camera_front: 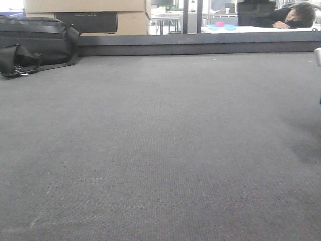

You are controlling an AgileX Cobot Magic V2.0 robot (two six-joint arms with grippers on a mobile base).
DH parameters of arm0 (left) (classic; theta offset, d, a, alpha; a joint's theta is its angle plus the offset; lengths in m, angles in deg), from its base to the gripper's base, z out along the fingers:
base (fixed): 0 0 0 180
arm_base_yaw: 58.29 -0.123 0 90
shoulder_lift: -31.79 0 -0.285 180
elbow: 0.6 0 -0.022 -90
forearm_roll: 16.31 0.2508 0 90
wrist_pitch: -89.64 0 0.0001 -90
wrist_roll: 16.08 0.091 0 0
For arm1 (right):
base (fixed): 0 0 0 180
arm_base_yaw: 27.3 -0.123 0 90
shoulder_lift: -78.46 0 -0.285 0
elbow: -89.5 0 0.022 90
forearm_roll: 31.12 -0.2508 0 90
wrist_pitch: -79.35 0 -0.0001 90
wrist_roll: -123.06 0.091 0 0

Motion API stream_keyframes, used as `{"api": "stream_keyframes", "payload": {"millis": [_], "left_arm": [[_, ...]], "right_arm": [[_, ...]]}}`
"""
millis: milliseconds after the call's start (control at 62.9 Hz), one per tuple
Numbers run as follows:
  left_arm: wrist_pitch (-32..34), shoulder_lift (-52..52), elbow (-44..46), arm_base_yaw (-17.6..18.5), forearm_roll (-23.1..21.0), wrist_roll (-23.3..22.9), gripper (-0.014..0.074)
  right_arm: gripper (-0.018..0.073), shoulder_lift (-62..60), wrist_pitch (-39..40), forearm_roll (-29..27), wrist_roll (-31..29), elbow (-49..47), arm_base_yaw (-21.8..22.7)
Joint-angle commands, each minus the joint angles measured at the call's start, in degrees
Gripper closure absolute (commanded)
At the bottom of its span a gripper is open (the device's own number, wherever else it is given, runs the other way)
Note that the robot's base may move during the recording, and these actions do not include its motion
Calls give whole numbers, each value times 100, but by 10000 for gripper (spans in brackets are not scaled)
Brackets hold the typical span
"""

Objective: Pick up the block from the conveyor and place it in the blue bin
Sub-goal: 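Close left gripper on green block and right gripper on blue block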

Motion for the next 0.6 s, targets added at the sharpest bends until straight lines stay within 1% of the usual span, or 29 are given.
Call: {"api": "stream_keyframes", "payload": {"millis": [0,32,80,143,207,334,398,461,525,588], "left_arm": [[-196,1,76,-358,-427,766,708],[-240,1,90,-499,-538,1012,708],[-257,1,90,-629,-572,1320,708],[-188,10,90,-715,-461,1381,708],[-27,10,90,-713,-205,1409,708],[139,76,90,-713,210,1714,708],[152,189,90,-713,223,1869,692],[180,316,90,-713,88,1960,633],[254,525,80,-699,-83,2106,498],[325,721,69,-699,-83,2120,374]], "right_arm": [[721,-307,-105,93,20,-51,-20],[721,-418,-105,93,20,-51,-20],[721,-631,-95,93,20,-58,-20],[721,-890,-27,93,20,-58,-20],[721,-1198,-6,93,20,-58,-20],[721,-1568,51,93,20,-58,-20],[721,-1679,115,93,20,-58,-20],[721,-1715,157,93,20,-58,-20],[721,-1715,182,21,20,-58,-20],[721,-1715,182,-71,20,-58,-20]]}}
